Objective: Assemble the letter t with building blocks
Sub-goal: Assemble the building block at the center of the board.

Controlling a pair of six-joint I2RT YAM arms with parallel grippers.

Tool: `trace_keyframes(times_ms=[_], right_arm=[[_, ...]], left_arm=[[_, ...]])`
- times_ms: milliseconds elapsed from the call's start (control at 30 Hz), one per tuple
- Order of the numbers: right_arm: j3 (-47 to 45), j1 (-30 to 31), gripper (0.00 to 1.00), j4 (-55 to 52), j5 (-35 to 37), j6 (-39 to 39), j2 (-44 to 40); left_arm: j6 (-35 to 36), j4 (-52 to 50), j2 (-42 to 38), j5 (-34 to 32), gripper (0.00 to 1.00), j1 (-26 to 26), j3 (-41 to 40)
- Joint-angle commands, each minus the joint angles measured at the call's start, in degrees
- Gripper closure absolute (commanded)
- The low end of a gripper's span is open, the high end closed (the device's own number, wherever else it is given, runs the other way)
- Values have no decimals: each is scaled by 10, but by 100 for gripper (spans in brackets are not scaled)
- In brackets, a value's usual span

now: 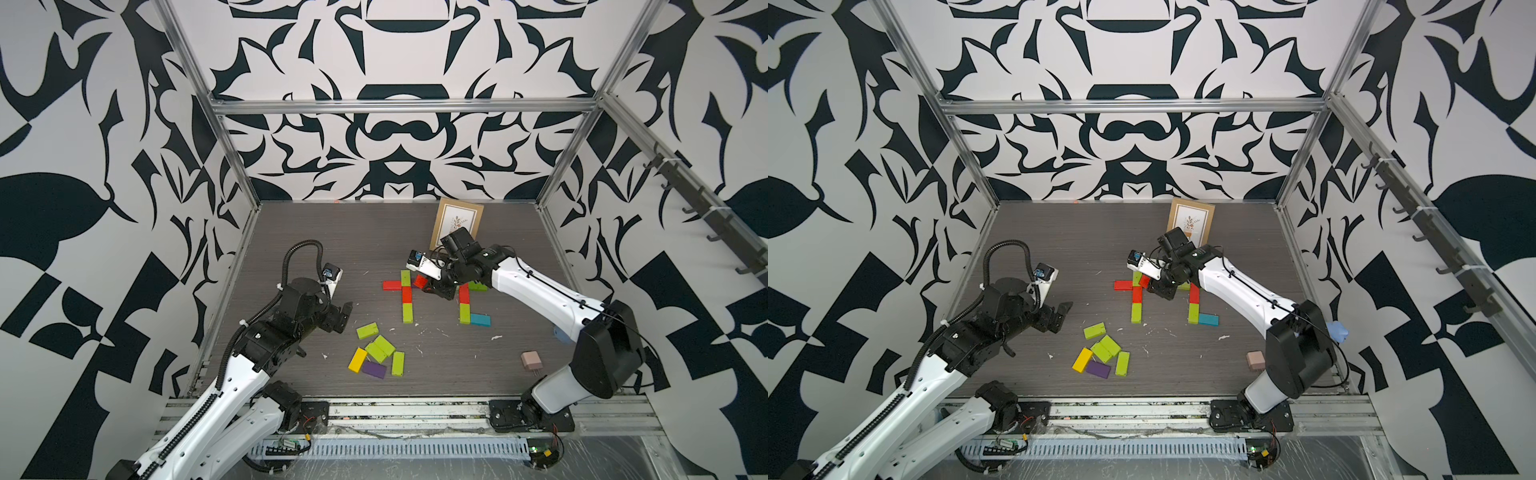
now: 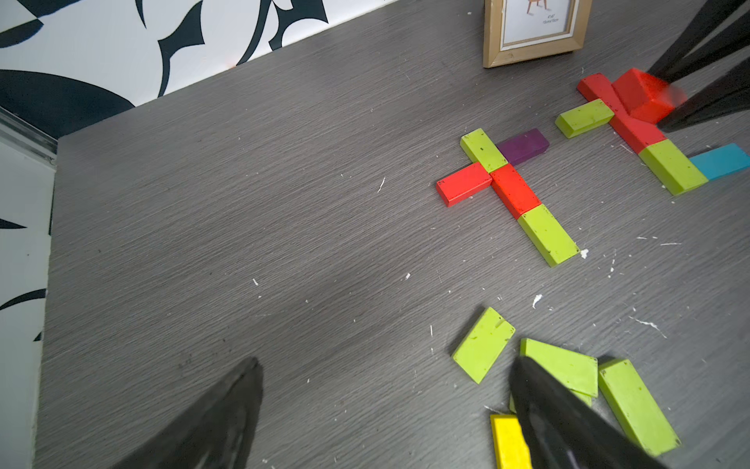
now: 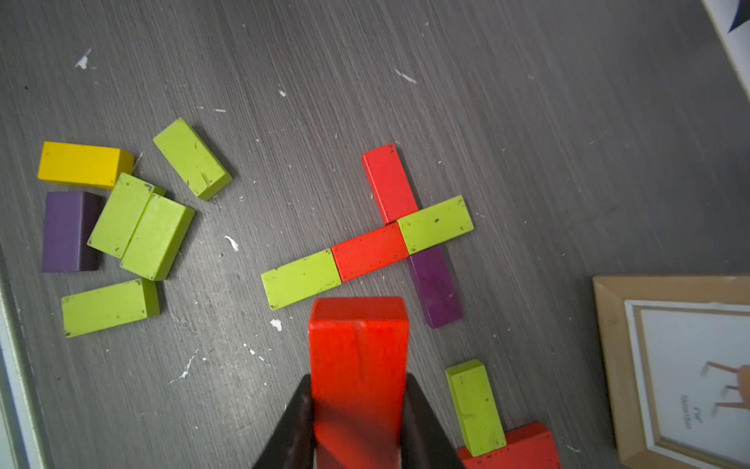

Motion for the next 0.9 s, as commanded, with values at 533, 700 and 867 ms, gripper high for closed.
trace_keyframes(times_ms=[533,700,867], right_arm=[[51,-17,100,-66,15,-31,70],[47,-10,100,-76,-8,-59,82],[29,12,100,-60,52,-89,89]], left_arm=[[1,4,-6,-11,1,1,-7],[0,5,-6,-9,1,1,-7],[1,5,-5,-9,1,1,-7]])
